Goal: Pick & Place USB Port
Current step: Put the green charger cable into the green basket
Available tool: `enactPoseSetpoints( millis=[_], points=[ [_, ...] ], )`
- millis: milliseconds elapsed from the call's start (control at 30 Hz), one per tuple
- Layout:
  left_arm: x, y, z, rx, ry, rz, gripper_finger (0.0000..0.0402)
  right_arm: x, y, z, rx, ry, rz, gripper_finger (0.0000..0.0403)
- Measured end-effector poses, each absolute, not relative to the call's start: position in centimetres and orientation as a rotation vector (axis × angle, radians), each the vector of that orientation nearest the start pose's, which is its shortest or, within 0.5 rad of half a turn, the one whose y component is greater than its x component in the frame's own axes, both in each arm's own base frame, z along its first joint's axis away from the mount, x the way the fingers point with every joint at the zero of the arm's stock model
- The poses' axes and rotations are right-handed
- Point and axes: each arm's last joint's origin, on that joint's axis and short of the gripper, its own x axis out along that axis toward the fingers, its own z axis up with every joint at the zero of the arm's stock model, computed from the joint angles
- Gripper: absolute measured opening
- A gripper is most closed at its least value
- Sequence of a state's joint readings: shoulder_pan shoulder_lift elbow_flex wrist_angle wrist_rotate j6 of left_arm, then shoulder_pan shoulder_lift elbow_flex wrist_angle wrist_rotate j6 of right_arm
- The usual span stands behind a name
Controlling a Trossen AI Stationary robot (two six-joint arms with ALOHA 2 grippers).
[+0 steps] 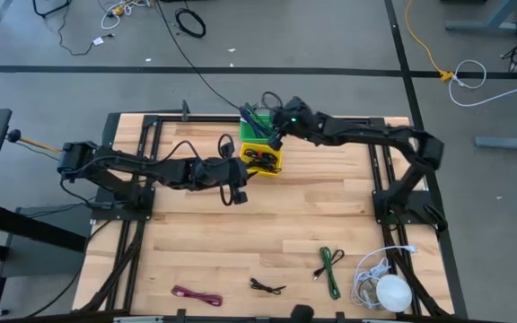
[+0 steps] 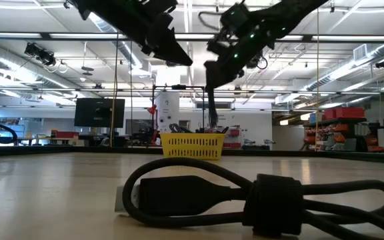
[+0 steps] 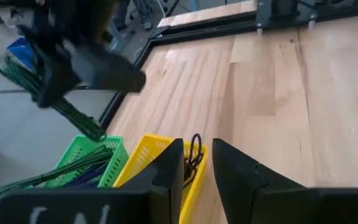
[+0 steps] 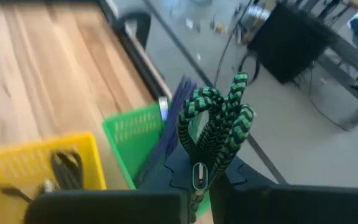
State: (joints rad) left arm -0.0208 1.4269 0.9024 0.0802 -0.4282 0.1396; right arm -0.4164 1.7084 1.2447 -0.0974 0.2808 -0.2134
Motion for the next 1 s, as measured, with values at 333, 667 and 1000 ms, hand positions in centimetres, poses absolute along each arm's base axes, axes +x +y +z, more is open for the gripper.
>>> enactPoseSetpoints(
  millis=[333,667,1000],
  points=[
    [30.8,0.6,25.1,0.242,0.496,0.366,0.0089,36.6,-17.6,23.7,-0.157,0.701,-0.596,0.0019],
    [30.8,0.5,25.1,0.237,0.496,0.341,0.0089,36.4,-18.3,23.0,-0.125,0.720,-0.568,0.0019],
    [30.8,0.5,25.1,0.237,0.496,0.341,0.0089,36.3,-19.1,21.9,-0.068,0.742,-0.533,0.0019]
  ],
)
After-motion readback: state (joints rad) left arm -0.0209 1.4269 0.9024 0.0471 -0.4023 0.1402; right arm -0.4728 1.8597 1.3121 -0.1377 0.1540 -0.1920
